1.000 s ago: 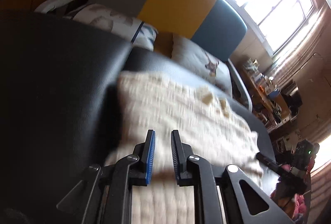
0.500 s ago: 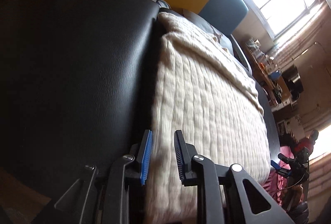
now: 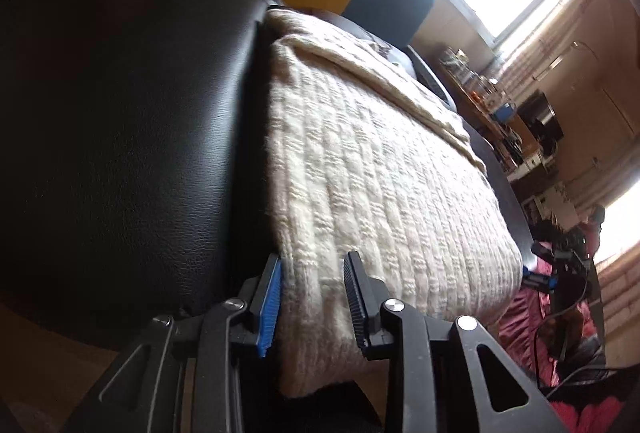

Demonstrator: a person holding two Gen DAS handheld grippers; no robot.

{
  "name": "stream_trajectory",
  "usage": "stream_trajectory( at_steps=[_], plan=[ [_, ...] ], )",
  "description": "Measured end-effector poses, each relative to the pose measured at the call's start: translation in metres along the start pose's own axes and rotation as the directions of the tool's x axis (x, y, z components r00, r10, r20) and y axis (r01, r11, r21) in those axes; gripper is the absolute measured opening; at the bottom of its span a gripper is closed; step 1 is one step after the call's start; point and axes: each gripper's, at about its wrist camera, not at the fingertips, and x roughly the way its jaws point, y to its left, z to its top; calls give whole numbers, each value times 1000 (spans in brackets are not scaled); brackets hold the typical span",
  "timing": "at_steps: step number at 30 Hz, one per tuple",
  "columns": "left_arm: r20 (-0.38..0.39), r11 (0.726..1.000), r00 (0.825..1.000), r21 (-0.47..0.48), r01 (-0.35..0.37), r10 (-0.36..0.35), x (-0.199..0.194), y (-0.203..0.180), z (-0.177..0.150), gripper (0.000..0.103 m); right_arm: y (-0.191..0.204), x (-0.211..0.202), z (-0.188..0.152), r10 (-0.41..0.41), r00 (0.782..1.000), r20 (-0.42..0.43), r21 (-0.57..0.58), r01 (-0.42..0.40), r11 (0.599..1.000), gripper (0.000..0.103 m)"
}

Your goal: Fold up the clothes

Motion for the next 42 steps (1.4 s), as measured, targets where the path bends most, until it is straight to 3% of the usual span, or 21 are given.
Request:
stream_trajectory(
  at_steps=[2,5,9,11,13,16,17,18,19,21,28,33,38,42],
  plan=[
    [2,999,1000,33,-18,18,2,-5,-1,29,0,0,-1,8,1000,-2,-3,-8,1000,80],
    [4,1000,1000,3,-6,6,-2,-1,-1,29,-5,0,2,70,998,-8,31,-69,997,89],
    [-4,998,1000,-57,21,-21,-2,5,-2,29,9,5,-2,36,999,-1,-42,-36,998,100],
    [-16,999,1000,-43,-13,12,-1,-1,-2,29,24,11,-7,-44,999,-10,-131,42,991,100],
    [-22,997,998,-33,-63,62,0,-3,-1,15,35,17,-9,-116,993,-32,-205,107,973,100],
    [-28,994,995,-50,-97,95,-1,-1,0,6,44,23,-10,-193,979,-73,-264,167,950,100],
    [-31,993,994,-58,-103,101,-1,0,1,6,47,23,-10,-237,969,-73,-281,209,937,91],
    [-33,992,994,-68,-106,104,-1,0,1,5,49,23,-10,-286,956,-68,-297,255,920,75],
    [-37,991,994,-79,-105,102,-1,1,2,5,47,20,-11,-316,947,-57,-301,285,910,51],
    [-44,991,994,-86,-103,99,-2,2,3,5,39,11,-12,-339,940,-38,-282,315,906,11],
    [-79,995,996,-91,-48,40,-16,10,-6,4,28,-4,-15,-267,964,-8,-213,259,942,11],
    [-43,987,990,-100,127,-132,-45,8,-2,4,43,-18,-8,-176,984,1,-189,173,967,11],
    [67,948,955,-116,297,-291,-68,3,39,4,71,-25,23,-52,998,37,-200,58,978,11],
    [156,918,919,-112,380,-361,-71,2,87,4,83,-17,64,9,999,54,-217,3,976,11]
  ],
)
